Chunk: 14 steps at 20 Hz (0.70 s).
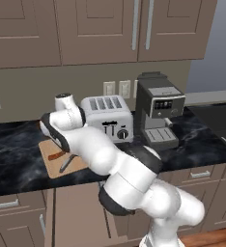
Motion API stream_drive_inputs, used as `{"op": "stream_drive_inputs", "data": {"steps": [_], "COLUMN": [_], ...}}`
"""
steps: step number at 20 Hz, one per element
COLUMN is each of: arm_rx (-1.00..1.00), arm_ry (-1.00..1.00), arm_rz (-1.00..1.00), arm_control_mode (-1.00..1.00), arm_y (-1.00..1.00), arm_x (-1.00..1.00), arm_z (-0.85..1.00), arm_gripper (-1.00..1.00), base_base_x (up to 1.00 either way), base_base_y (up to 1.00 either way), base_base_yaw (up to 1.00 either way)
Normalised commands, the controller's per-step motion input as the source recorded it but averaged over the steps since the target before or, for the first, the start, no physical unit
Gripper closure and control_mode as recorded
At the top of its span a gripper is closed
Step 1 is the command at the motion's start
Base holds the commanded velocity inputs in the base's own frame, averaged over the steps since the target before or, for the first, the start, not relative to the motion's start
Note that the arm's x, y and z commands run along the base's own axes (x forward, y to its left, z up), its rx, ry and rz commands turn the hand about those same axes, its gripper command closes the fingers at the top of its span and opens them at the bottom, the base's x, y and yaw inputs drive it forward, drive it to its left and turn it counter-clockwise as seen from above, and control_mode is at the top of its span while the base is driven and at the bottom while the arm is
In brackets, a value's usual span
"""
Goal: Open the drawer on the left and place the cutting tools on the cutting board.
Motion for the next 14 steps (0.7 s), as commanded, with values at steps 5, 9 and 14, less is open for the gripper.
{"op": "stream_drive_inputs", "data": {"steps": [5,9,14], "arm_rx": [0.02,0.10,0.21], "arm_ry": [-0.10,-0.04,-0.29], "arm_rz": [0.10,0.00,-0.07], "arm_control_mode": [-1.00,-1.00,-1.00], "arm_y": [-1.00,-1.00,-0.80], "arm_x": [-1.00,-1.00,-0.80], "arm_z": [-0.50,-0.64,-0.01], "arm_gripper": [-1.00,-1.00,-1.00], "base_base_x": [0.00,0.00,0.00], "base_base_y": [0.00,0.00,0.00], "base_base_yaw": [0.00,0.00,0.00]}}
